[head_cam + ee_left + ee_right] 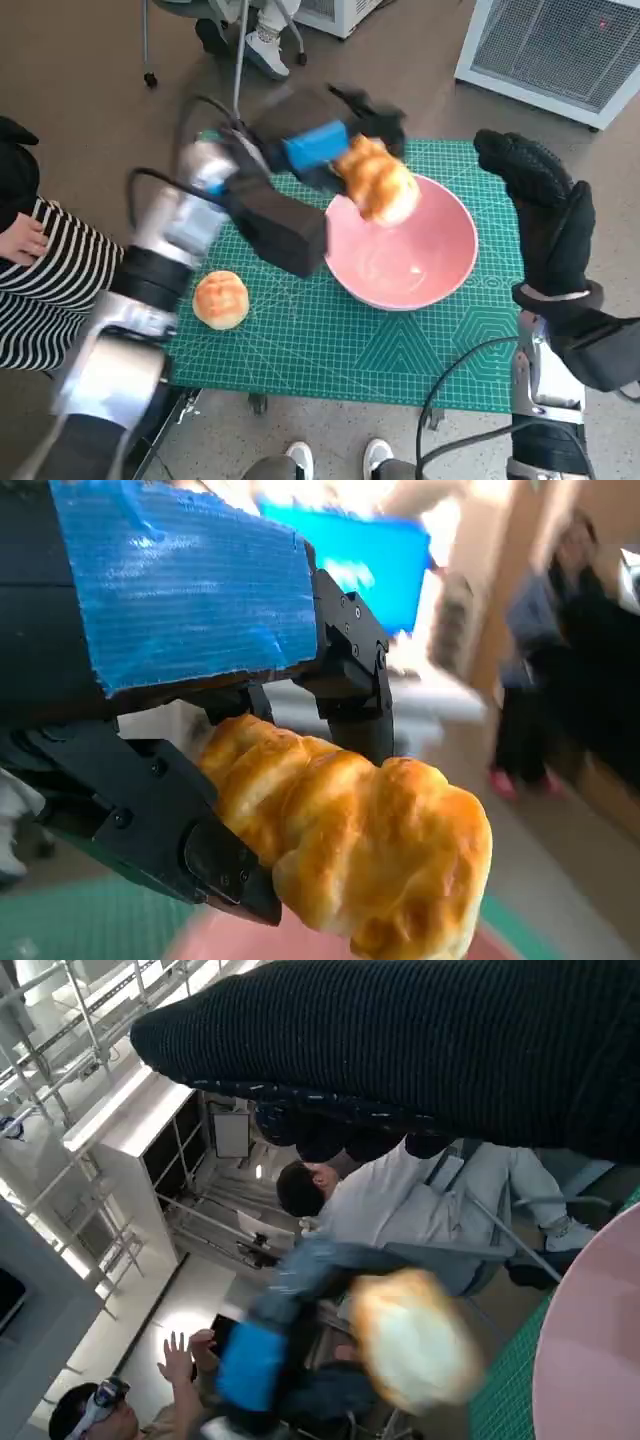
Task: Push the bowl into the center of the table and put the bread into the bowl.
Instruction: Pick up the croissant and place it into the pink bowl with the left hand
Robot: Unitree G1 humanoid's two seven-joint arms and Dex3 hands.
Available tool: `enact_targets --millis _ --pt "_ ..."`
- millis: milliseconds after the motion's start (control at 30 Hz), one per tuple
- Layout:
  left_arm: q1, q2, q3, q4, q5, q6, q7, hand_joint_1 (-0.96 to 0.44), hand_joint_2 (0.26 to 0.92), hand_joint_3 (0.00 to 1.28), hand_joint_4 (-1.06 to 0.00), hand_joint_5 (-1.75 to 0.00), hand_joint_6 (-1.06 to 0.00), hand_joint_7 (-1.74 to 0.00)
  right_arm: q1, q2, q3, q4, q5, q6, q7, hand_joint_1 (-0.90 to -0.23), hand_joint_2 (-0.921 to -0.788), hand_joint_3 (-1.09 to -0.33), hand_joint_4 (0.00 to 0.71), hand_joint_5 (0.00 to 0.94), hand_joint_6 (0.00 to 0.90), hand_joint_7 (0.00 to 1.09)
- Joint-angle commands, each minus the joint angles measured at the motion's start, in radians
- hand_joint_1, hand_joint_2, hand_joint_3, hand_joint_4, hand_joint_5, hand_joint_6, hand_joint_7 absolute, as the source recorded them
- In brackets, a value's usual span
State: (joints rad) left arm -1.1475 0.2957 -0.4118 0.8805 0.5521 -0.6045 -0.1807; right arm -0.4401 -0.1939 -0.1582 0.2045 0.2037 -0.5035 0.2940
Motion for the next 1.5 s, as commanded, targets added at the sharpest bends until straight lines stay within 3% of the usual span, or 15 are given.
enact_targets --millis 33,167,367,400,433,467,567,633,700,900,1200,1500 --pt "-0.033 -0.046 -0.042 0.086 0.037 -0.017 0.019 0.00 0.921 0.13 -0.61 -1.21 -0.55 -1.27 0.034 -0.002 -0.006 -0.014 0.007 0.013 -0.004 -0.785 -0.921 -0.754 0.157 0.000 0.050 0.47" --pt "-0.057 -0.090 -0.076 0.164 0.075 0.002 0.042 0.00 0.921 0.15 -0.63 -1.27 -0.49 -1.25 0.045 -0.001 -0.007 -0.029 0.005 0.015 -0.007 -0.785 -0.921 -0.754 0.157 0.000 0.050 0.48" --pt "-0.080 -0.153 -0.103 0.263 0.099 0.053 0.046 0.00 0.921 0.22 -0.55 -1.32 -0.42 -1.35 0.057 0.000 -0.008 -0.040 -0.001 0.016 -0.015 -0.784 -0.921 -0.756 0.154 0.000 0.049 0.48" --pt "-0.081 -0.161 -0.104 0.275 0.098 0.064 0.041 -0.13 0.921 0.23 -0.49 -1.08 -0.44 -1.38 0.058 0.000 -0.009 -0.040 -0.001 0.015 -0.016 -0.784 -0.921 -0.759 0.153 0.000 0.049 0.48" --pt "-0.081 -0.170 -0.102 0.289 0.092 0.072 0.032 -0.17 0.921 0.23 -0.48 -0.96 -0.45 -1.39 0.060 0.001 -0.009 -0.040 -0.002 0.014 -0.018 -0.783 -0.921 -0.760 0.153 0.000 0.048 0.48" --pt "-0.080 -0.176 -0.101 0.299 0.087 0.077 0.026 -0.13 0.882 0.20 -0.46 -0.74 -0.40 -1.15 0.061 0.001 -0.009 -0.041 -0.003 0.014 -0.019 -0.783 -0.921 -0.762 0.152 0.000 0.048 0.48" --pt "-0.079 -0.191 -0.105 0.321 0.086 0.097 0.004 -0.08 0.847 0.10 -0.45 -0.30 -0.39 -0.66 0.066 0.003 -0.009 -0.044 -0.003 0.016 -0.024 -0.785 -0.921 -0.764 0.152 0.000 0.048 0.48" --pt "-0.078 -0.194 -0.105 0.325 0.085 0.111 -0.014 -0.09 0.836 0.07 -0.41 -0.15 -0.35 -0.49 0.069 0.005 -0.008 -0.047 -0.003 0.018 -0.028 -0.786 -0.921 -0.765 0.151 0.000 0.047 0.48" --pt "-0.076 -0.192 -0.104 0.323 0.083 0.123 -0.035 -0.13 0.822 0.03 -0.29 -0.06 -0.29 -0.32 0.072 0.007 -0.008 -0.051 -0.004 0.019 -0.031 -0.788 -0.921 -0.765 0.151 0.000 0.047 0.48" --pt "-0.065 -0.164 -0.096 0.288 0.075 0.129 -0.068 -0.26 0.794 0.01 -0.11 -0.01 -0.18 -0.15 0.082 0.008 -0.005 -0.069 -0.004 0.027 -0.039 -0.789 -0.921 -0.766 0.150 0.000 0.046 0.48" --pt "-0.026 -0.043 -0.017 0.168 -0.023 0.058 -0.169 -0.43 0.776 0.00 -0.09 0.00 -0.17 -0.10 0.093 0.012 0.001 -0.084 -0.011 0.029 -0.051 -0.790 -0.921 -0.767 0.145 0.000 0.043 0.49" --pt "0.062 0.165 0.122 -0.047 -0.208 -0.014 -0.353 -0.46 0.755 0.00 -0.09 0.00 -0.21 -0.07 0.095 0.017 0.006 -0.086 -0.014 0.025 -0.053 -0.790 -0.921 -0.771 0.145 0.001 0.044 0.49"
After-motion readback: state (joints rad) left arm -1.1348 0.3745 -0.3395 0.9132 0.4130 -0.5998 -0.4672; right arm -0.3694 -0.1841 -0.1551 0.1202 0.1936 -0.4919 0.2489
